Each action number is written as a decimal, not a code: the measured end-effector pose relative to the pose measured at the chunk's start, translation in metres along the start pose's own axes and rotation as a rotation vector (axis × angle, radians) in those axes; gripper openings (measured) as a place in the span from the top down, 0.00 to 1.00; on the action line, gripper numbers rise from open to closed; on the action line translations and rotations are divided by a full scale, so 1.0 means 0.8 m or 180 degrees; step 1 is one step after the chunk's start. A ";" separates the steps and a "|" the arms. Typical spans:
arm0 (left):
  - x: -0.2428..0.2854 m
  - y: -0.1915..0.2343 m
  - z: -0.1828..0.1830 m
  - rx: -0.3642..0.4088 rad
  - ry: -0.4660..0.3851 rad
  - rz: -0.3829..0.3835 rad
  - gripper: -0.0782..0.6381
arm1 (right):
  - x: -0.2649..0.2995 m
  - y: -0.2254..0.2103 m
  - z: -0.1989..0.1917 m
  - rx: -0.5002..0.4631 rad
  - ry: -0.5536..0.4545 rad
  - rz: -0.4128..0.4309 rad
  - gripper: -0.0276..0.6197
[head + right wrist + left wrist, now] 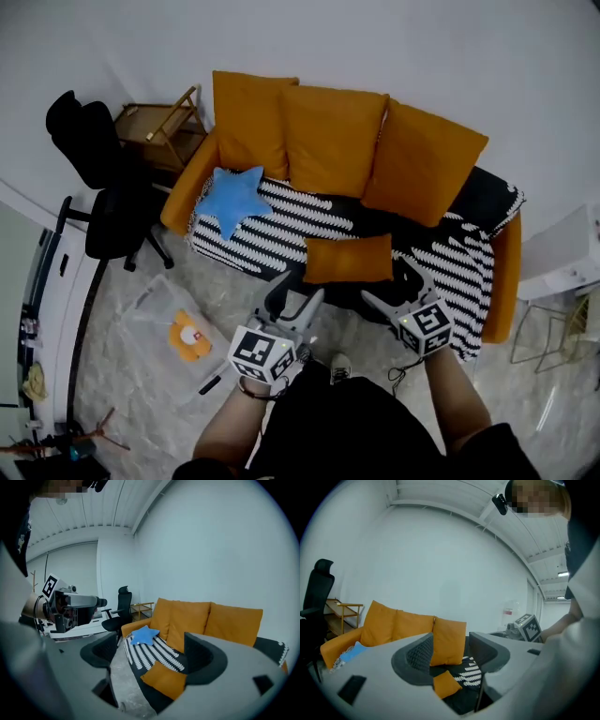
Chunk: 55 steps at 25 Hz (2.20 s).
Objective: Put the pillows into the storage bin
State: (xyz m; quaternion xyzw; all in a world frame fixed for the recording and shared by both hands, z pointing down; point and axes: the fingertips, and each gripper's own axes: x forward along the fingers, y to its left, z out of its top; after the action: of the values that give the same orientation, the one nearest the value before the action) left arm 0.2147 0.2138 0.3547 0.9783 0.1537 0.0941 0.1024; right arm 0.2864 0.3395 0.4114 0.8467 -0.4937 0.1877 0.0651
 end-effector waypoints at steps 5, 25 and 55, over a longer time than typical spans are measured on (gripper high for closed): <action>0.021 0.033 -0.004 -0.0037 0.0039 -0.0194 0.58 | 0.022 -0.015 -0.003 0.0082 0.0080 -0.0211 0.24; 0.035 0.121 -0.074 -0.0329 0.0257 0.0088 0.58 | 0.180 -0.005 -0.064 -0.0341 0.0832 0.0357 0.21; 0.132 0.098 -0.323 -0.1256 0.0530 0.1141 0.58 | 0.340 -0.109 -0.439 -0.1894 0.2625 0.1837 0.09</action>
State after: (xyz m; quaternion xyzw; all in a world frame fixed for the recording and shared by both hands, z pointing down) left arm 0.2799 0.2188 0.6376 0.9399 -0.0353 0.2188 0.2596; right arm 0.3923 0.2665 0.8451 0.4803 -0.6697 0.3651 0.4331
